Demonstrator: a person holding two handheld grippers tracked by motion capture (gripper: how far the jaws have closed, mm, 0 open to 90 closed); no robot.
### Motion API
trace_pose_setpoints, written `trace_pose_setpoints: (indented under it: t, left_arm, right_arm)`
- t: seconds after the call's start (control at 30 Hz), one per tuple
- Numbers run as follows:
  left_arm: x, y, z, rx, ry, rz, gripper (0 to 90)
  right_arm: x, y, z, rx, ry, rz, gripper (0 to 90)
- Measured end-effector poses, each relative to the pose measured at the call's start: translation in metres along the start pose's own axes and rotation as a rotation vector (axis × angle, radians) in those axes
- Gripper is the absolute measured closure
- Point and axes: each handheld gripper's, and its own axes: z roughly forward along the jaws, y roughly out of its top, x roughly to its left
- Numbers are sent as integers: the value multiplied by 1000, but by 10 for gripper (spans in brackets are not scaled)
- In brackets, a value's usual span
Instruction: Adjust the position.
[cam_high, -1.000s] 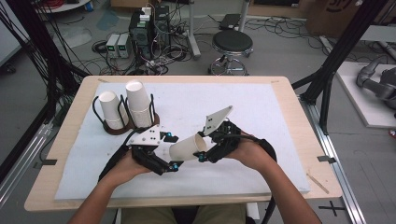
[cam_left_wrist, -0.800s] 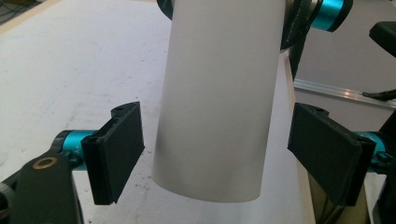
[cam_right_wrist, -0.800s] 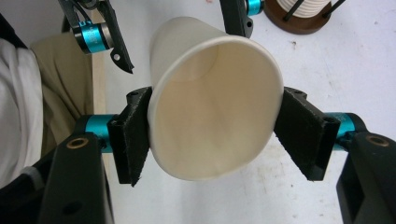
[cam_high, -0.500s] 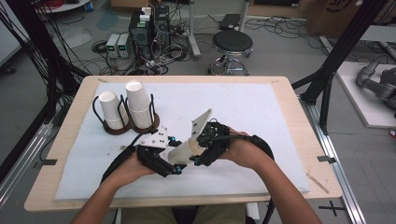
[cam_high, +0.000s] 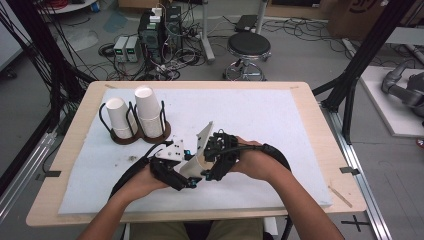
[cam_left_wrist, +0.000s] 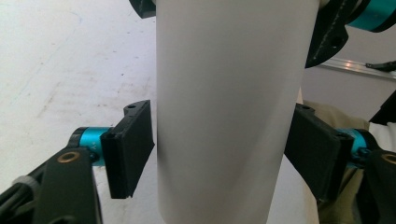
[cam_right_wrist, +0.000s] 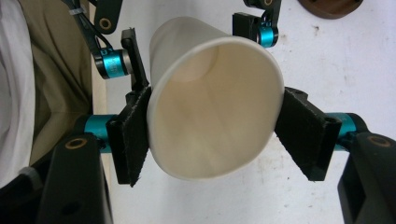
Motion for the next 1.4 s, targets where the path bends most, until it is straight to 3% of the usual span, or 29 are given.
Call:
trace_pose_setpoints:
  t: [0.4,0.57,0.63,0.73,1.0,1.03,1.07,1.1,1.2,1.4]
  left_arm:
    - [1,-3,3,5,-28,1,343]
    - [2,-4,1,-27,-42,-4,342]
    - [4,-5,-2,-54,-48,-10,339]
    - [6,-8,-5,-96,-50,-25,340]
    - [12,-16,-13,-236,-37,-69,335]
    - [12,-16,-13,-236,-37,-69,333]
    - [13,-18,-15,-268,-34,-82,333]
    - [14,-20,-16,-296,-28,-91,328]
    - [16,-22,-18,-344,-21,-126,318]
    - [17,-27,-24,-407,-5,-142,313]
  right_arm:
    - [0,3,5,23,12,-17,309]
    - [0,2,3,3,24,-3,281]
    - [-1,0,-2,-51,13,12,260]
    - [-7,-7,-11,-190,19,64,217]
    - [-15,-47,-31,-491,33,260,211]
    - [-15,-47,-31,-491,33,260,211]
    - [-15,-51,-31,-511,25,277,208]
    - [-15,-66,-31,-562,16,328,202]
    - [-14,-82,-30,-607,-29,382,202]
    - [-7,-116,-24,-654,-129,482,202]
